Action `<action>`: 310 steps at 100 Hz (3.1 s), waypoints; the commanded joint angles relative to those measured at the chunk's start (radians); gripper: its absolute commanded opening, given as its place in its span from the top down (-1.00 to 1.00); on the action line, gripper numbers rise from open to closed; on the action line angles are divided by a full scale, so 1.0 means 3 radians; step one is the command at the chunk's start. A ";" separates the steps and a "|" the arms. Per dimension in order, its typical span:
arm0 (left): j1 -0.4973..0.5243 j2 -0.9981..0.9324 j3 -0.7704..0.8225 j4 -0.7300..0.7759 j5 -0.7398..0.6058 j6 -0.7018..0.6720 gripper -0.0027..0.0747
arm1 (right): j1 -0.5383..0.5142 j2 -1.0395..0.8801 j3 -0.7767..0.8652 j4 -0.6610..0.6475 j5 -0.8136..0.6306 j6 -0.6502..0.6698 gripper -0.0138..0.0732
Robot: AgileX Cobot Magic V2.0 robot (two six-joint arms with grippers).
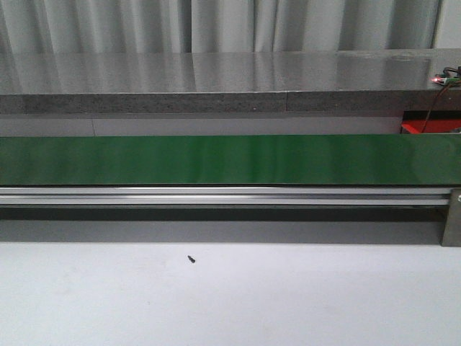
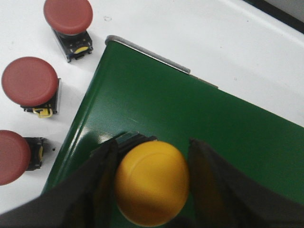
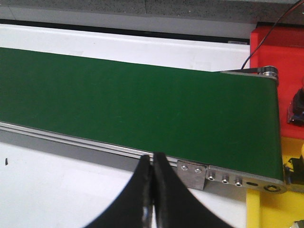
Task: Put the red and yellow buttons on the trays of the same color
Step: 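Carry the yellow button onto the belt end and open the left gripper, then lower the left gripper onto a red-capped button and close on it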
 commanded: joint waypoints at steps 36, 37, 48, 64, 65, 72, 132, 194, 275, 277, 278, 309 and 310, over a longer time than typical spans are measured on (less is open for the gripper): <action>-0.0028 -0.0056 -0.0083 -0.0274 -0.0069 0.0078 -0.52 | -0.0003 -0.0019 -0.0093 0.0086 -0.0187 -0.0014 0.94; -0.0028 -0.0056 -0.0083 -0.0274 -0.0069 0.0078 -0.55 | -0.0003 -0.0019 -0.0093 0.0086 -0.0187 -0.0014 0.94; -0.0028 -0.0080 -0.0083 -0.0274 -0.0069 0.0078 -0.59 | -0.0003 -0.0019 -0.0093 0.0086 -0.0187 -0.0014 0.94; -0.0023 -0.0211 -0.0096 -0.0175 -0.0074 0.0093 -0.59 | -0.0003 -0.0019 -0.0093 0.0089 -0.0187 -0.0014 0.94; -0.0016 -0.0222 -0.0104 -0.0158 -0.0074 0.0093 -0.59 | -0.0003 -0.0019 -0.0093 0.0089 -0.0187 -0.0014 0.94; 0.0007 -0.0261 -0.0164 0.0024 -0.0060 0.0093 -0.59 | -0.0003 -0.0019 -0.0093 0.0089 -0.0187 -0.0014 0.94; 0.0381 0.0130 -0.0379 0.0570 -0.0108 0.0378 -0.41 | -0.0003 -0.0019 -0.0093 0.0125 -0.0183 -0.0014 0.94; 0.0381 0.0890 -0.1055 0.0628 0.0020 0.0425 -0.40 | -0.0003 -0.0019 -0.0093 0.0125 -0.0167 -0.0014 0.94; 0.0374 0.1081 -0.1111 0.0712 0.0109 0.0441 -0.36 | -0.0003 -0.0019 -0.0093 0.0165 -0.0144 -0.0014 0.94; 0.0374 0.1081 -0.1111 0.0695 0.0104 0.0441 -0.33 | -0.0003 -0.0019 -0.0093 0.0165 -0.0144 -0.0014 0.94; 0.0374 0.1088 -0.1111 0.0695 0.0104 0.0441 -0.30 | -0.0003 -0.0019 -0.0093 0.0165 -0.0144 -0.0014 0.94; 0.0374 0.1083 -0.1111 0.0682 0.0046 0.0441 0.53 | -0.0003 -0.0019 -0.0093 0.0165 -0.0144 -0.0014 0.94; 0.0374 0.1083 -0.1111 0.0682 0.0046 0.0441 0.55 | -0.0003 -0.0019 -0.0093 0.0165 -0.0144 -0.0014 0.94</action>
